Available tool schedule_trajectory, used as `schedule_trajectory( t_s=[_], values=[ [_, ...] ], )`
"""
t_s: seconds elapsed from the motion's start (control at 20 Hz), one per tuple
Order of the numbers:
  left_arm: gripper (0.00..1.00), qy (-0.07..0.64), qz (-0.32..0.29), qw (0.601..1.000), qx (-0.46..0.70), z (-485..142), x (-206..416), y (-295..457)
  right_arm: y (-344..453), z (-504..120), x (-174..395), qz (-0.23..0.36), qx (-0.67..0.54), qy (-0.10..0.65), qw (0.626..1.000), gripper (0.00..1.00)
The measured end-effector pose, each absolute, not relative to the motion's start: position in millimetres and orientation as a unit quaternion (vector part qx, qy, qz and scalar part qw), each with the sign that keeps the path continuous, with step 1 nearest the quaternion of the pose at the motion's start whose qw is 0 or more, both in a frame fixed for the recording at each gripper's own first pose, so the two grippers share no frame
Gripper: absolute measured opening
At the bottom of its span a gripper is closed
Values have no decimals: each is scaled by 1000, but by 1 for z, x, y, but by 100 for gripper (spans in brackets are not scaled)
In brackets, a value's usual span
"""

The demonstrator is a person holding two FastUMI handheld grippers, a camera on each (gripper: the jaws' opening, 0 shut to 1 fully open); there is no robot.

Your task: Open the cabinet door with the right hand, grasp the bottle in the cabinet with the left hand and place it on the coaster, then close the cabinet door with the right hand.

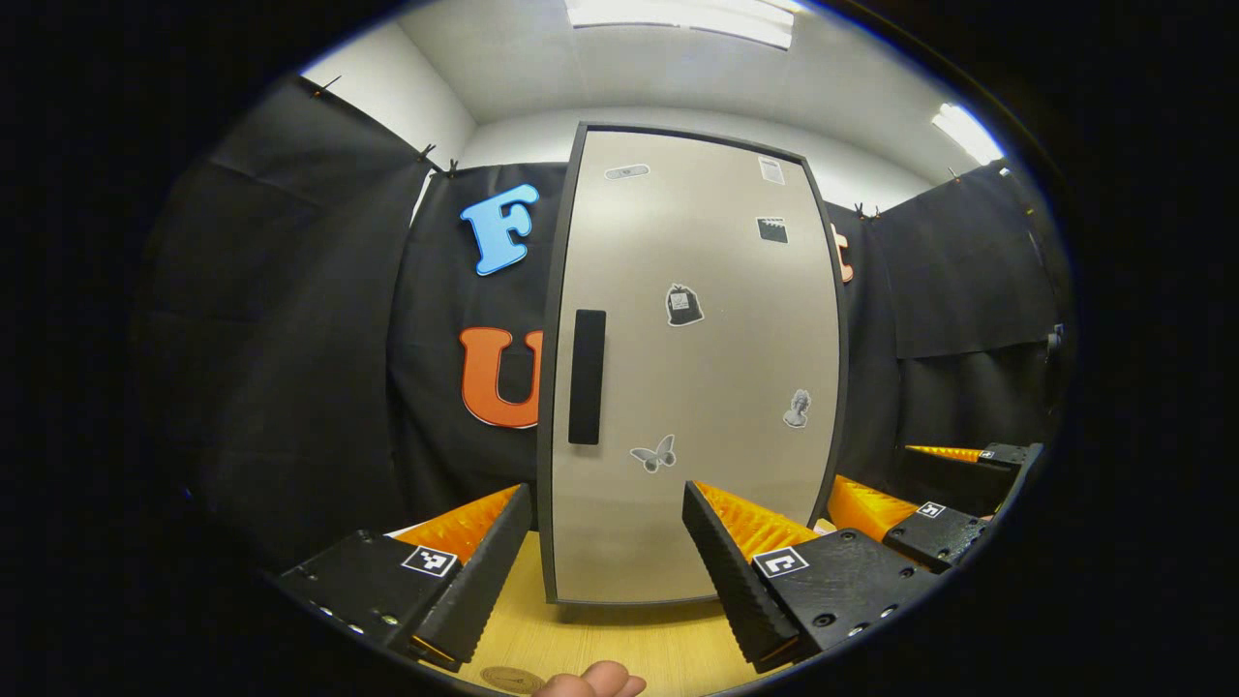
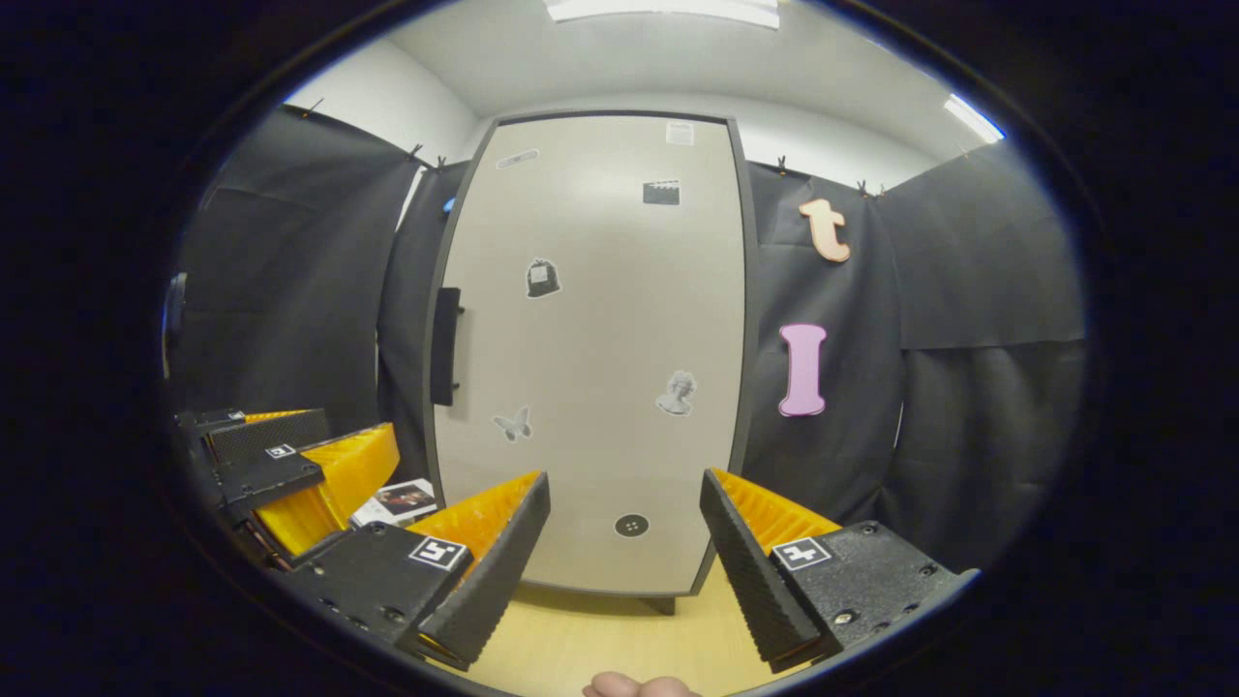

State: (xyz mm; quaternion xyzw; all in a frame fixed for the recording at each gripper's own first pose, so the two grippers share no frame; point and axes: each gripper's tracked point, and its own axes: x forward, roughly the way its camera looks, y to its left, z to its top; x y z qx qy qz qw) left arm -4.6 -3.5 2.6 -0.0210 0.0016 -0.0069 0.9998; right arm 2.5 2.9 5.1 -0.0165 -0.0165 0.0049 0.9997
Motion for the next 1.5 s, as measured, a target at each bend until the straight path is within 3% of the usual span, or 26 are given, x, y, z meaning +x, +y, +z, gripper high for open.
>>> schedule_trajectory(
  t_s=[0.4, 0.95, 1.5],
  values=[
    [95, 38, -22, 999, -27, -8, -18, 5, 31, 24, 59, 47, -4, -27, 999, 100],
    [95, 7, -15, 1000, 22, 22, -45, 25, 104, 49, 106, 130, -18, -52, 990, 99],
    [94, 35, 45, 998, 20, 14, -72, 65, 171, 65, 139, 188, -18, -42, 981, 100]
  ],
)
